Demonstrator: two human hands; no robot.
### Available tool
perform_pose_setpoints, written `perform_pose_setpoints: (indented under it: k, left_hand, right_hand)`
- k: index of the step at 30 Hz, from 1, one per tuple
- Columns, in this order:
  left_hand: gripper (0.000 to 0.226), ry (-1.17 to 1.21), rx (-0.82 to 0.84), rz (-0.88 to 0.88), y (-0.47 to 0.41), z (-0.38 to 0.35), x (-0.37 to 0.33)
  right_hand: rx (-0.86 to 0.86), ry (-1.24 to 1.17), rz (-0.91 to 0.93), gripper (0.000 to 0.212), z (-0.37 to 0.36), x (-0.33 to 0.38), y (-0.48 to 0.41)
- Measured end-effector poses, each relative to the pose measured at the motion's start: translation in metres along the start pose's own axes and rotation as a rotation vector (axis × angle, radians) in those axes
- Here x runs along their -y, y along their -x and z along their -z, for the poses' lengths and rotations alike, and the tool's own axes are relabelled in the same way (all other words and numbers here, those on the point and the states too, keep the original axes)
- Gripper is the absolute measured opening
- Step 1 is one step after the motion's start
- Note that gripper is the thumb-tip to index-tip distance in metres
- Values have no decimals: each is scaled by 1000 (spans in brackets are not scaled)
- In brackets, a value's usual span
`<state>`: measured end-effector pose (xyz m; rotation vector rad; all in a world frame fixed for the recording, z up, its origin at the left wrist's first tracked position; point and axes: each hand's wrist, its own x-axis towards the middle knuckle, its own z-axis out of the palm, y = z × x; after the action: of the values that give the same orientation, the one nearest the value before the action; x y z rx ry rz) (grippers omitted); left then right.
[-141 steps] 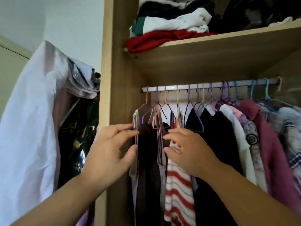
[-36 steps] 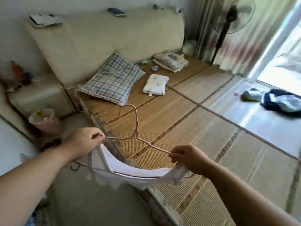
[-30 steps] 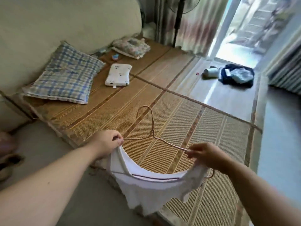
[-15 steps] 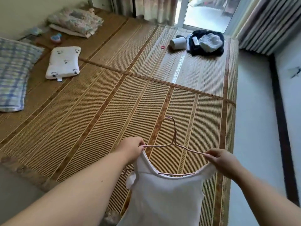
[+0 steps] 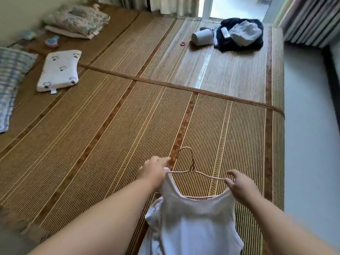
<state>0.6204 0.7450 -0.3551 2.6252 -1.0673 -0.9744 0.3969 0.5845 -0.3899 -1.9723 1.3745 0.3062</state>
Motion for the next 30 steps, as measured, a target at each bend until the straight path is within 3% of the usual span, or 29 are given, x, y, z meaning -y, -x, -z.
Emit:
perform_pose_setpoints:
  k: [6, 13, 22, 30]
  left_hand:
    - [65, 34, 1, -62, 50, 31, -8]
    - [69, -72, -164, -89, 144, 105, 9]
    - [56, -17, -670, 292, 347, 211, 105]
    - [57, -183, -1080, 600, 577, 265, 172]
  right_hand:
    - [2, 38, 184, 52, 19, 55, 34]
    - [33, 242, 750, 48, 35, 199, 115]
    - [24, 402, 1456, 47, 21, 397, 292]
    - [97, 290, 1938, 49, -28, 503, 514]
